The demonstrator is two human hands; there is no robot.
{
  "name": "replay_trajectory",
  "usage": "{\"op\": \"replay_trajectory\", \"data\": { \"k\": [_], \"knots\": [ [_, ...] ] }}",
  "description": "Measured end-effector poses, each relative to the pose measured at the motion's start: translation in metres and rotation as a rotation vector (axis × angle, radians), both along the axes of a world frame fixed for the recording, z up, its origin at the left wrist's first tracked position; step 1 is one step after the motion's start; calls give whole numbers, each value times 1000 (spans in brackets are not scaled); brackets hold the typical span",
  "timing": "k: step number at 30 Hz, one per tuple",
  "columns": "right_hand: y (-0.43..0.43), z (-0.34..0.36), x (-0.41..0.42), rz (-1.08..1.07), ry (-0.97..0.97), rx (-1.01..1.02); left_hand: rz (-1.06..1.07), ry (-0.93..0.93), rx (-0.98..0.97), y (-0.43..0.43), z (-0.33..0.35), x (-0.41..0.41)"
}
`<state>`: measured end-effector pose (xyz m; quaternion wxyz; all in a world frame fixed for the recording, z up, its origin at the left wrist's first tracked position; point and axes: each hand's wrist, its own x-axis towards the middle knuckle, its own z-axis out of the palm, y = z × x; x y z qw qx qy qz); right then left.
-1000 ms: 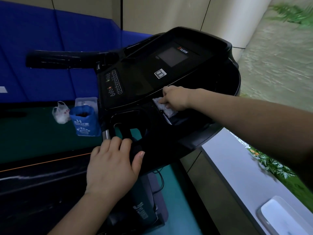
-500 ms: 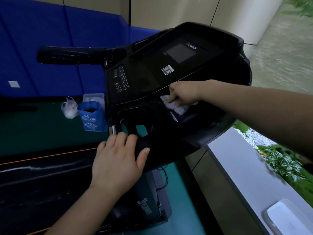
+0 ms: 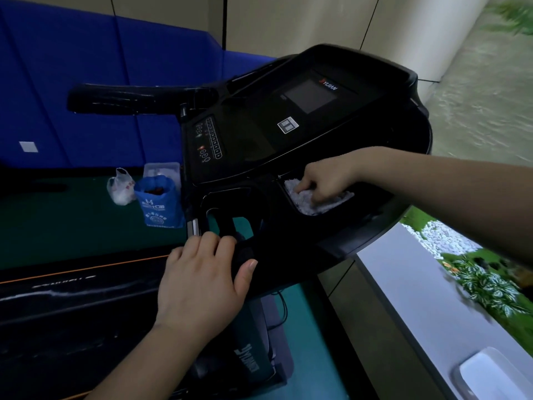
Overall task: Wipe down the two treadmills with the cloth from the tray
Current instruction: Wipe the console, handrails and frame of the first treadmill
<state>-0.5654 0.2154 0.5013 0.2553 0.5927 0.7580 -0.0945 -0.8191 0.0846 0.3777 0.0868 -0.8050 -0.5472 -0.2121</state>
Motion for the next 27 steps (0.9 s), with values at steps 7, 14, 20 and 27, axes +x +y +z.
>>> {"op": "replay_trajectory", "data": {
  "k": [7,14,20,27],
  "knots": [
    [0,-10,-3,59,-59,33,4,-6,0,1,0,0],
    [-7,5,8,-1,26,-136,-1,-13,4,-1,1,-1],
    [4,1,-3,7,-61,-115,-5,-14,7,1,-1,-2],
    [3,-10,2,131,-30,65,-10,-6,1,0,-1,-2]
  ]
}}
